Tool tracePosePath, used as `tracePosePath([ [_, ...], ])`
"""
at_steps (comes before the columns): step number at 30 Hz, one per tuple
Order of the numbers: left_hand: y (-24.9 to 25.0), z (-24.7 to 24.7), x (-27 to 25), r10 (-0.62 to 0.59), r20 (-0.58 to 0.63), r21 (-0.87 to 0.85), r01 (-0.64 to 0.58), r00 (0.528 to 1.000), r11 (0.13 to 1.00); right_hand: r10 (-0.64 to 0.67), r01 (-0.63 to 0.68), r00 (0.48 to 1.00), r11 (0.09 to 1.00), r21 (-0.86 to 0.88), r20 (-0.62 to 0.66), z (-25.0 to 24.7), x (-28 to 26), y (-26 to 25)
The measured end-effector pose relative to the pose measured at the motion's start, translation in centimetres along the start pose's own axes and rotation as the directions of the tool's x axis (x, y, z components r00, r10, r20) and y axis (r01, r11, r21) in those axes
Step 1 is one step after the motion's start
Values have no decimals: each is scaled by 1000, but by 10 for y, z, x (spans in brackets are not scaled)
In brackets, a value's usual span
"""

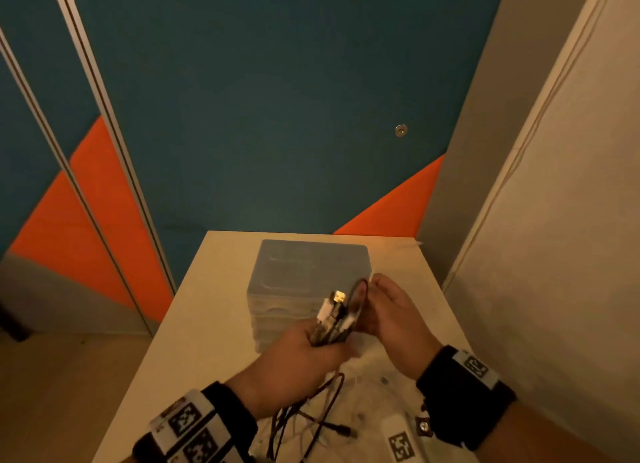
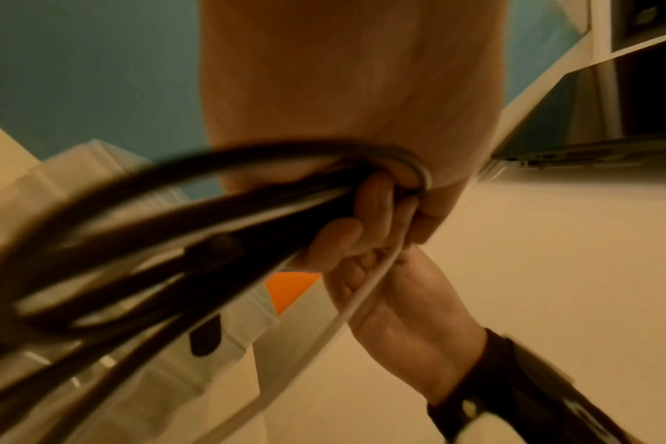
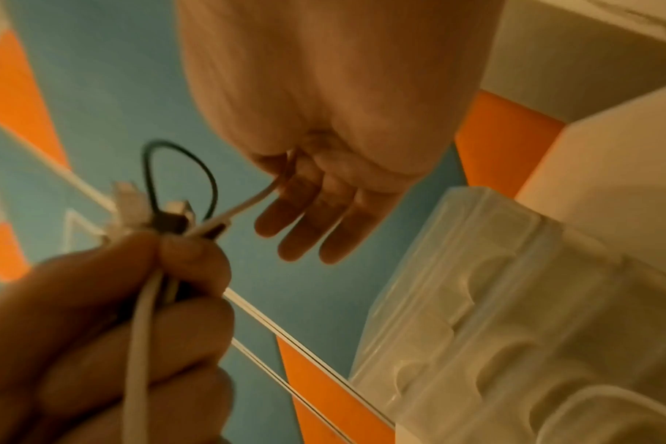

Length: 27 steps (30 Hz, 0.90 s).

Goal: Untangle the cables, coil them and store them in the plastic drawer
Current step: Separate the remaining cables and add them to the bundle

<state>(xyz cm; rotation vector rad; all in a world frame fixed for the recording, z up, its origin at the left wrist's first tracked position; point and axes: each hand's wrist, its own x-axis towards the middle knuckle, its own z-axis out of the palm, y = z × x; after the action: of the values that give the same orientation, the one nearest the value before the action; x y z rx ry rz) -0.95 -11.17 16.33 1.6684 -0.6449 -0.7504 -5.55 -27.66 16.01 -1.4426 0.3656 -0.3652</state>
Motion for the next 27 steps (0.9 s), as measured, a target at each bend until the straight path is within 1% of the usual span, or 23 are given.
tracePosePath([
  [1, 1, -5, 1, -10, -70, -78, 5, 997, 997, -56, 56, 998, 998, -24, -6, -1, 0, -2],
  [3, 3, -14, 4, -43, -217, -253, -14, 975, 967, -158, 162, 986, 980, -117, 43, -3, -2, -5],
  [5, 8, -22, 7, -48, -289, -371, -66, 956, 926, -216, 243, 966, 947, -213, 141, -1, -7, -6],
  [8, 23, -24, 8, 19, -304, -411, -149, 952, 899, -240, 364, 916, 837, -410, 323, 10, -19, -10],
  [10, 33, -22, 6, 51, -309, -428, -187, 950, 884, -240, 458, 858, 758, -464, 454, 15, -25, -11],
  [12, 40, -20, 4, 100, -319, -423, -236, 942, 875, -228, 522, 815, 688, -504, 533, 19, -29, -10],
  [14, 48, -16, 3, 137, -334, -421, -278, 932, 864, -195, 557, 797, 602, -572, 571, 20, -32, -9],
  [15, 48, -15, 4, 149, -331, -418, -286, 932, 862, -183, 568, 792, 571, -593, 583, 21, -34, -8],
  [16, 49, -14, 3, 145, -331, -418, -283, 932, 863, -178, 574, 786, 567, -591, 592, 21, -36, -8],
  [18, 49, -13, 3, 128, -349, -380, -265, 928, 886, -191, 563, 788, 610, -558, 586, 23, -37, -6],
  [20, 48, -14, 2, 100, -359, -340, -230, 928, 912, -194, 518, 817, 659, -545, 543, 22, -34, 3],
  [21, 48, -14, 2, 87, -354, -350, -218, 931, 911, -175, 486, 833, 682, -546, 524, 21, -33, 8],
  [23, 53, -18, 1, 80, -340, -424, -228, 937, 876, -96, 437, 845, 693, -574, 526, 14, -32, 20],
  [25, 60, -26, 0, 94, -343, -492, -264, 935, 830, 9, 403, 836, 667, -626, 548, 4, -35, 32],
  [27, 68, -40, -2, 102, -338, -548, -284, 935, 787, 92, 345, 844, 661, -666, 529, -9, -38, 49],
])
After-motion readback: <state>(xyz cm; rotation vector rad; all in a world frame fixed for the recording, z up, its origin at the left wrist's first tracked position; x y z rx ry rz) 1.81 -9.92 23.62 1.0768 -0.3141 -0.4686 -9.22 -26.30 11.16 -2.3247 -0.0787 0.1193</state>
